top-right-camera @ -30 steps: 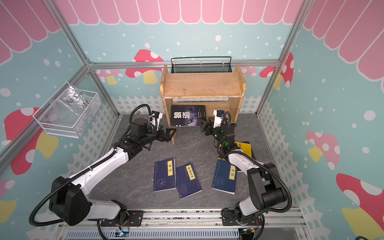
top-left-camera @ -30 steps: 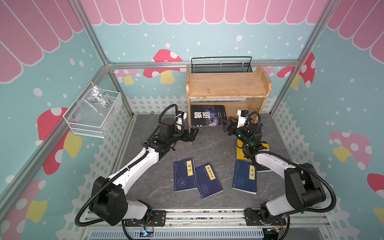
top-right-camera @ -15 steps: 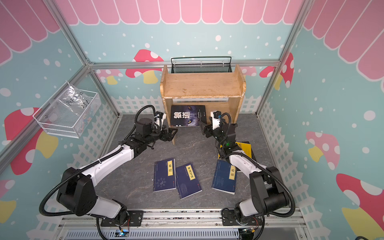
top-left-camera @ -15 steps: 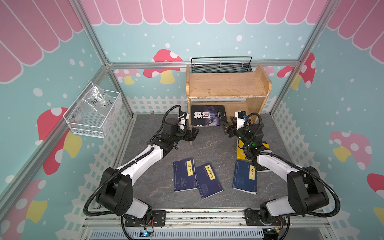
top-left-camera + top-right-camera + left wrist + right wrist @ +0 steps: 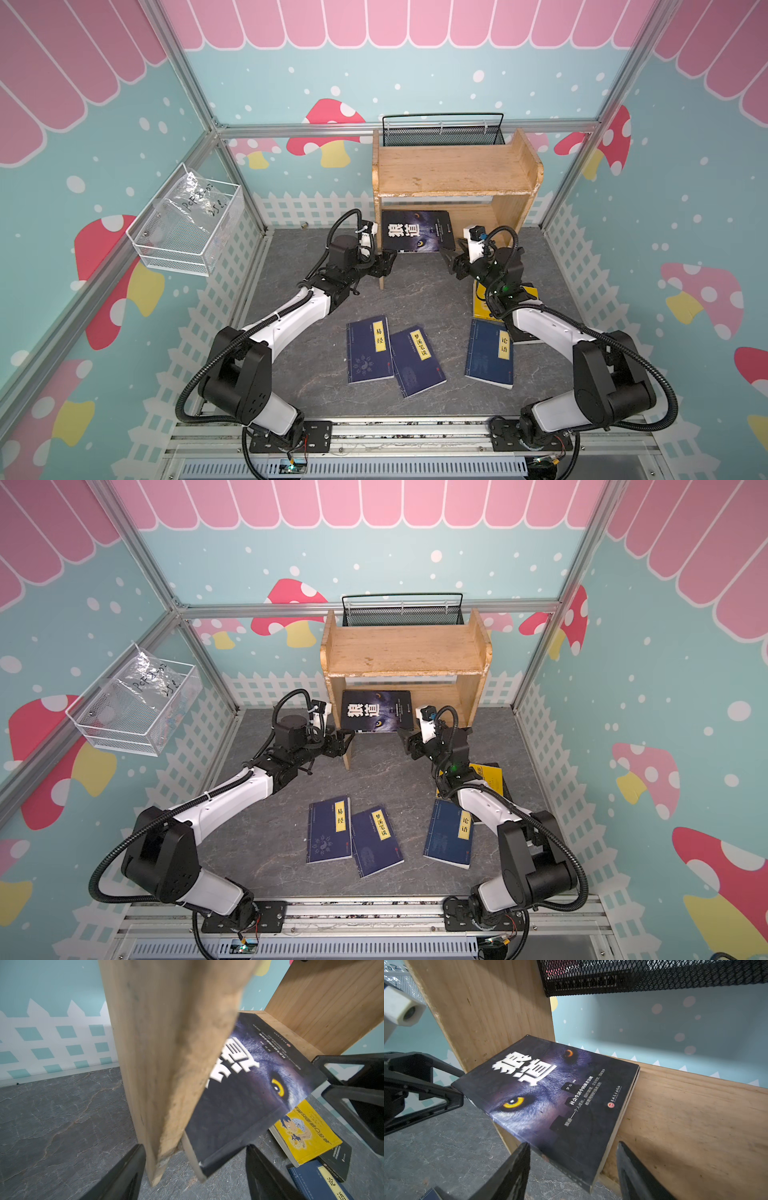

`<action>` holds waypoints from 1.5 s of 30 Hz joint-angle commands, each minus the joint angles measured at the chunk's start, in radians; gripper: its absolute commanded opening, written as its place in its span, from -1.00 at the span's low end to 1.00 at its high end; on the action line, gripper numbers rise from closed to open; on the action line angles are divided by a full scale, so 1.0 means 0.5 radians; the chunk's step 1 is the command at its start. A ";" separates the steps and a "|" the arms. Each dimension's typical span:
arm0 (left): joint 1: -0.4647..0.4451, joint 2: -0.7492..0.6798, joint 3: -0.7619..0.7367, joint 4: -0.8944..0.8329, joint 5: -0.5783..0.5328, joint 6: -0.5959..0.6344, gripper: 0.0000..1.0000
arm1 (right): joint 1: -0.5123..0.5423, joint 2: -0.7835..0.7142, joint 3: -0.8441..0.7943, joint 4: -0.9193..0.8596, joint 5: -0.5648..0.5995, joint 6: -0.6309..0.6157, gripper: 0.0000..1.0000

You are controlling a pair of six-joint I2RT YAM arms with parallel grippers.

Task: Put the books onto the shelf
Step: 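Push the wolf-cover book deeper into the shelf with both grippers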

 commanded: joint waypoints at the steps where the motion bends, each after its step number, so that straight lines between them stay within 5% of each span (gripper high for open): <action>1: 0.017 0.027 0.028 0.057 -0.051 -0.021 0.50 | 0.003 0.010 -0.006 -0.025 0.026 -0.102 0.30; 17: 0.017 0.043 0.032 0.146 -0.134 -0.114 0.29 | 0.006 0.129 0.086 0.024 0.116 -0.127 0.10; 45: 0.017 0.029 0.020 0.141 -0.220 -0.113 0.17 | 0.027 0.182 0.163 0.005 0.041 -0.087 0.05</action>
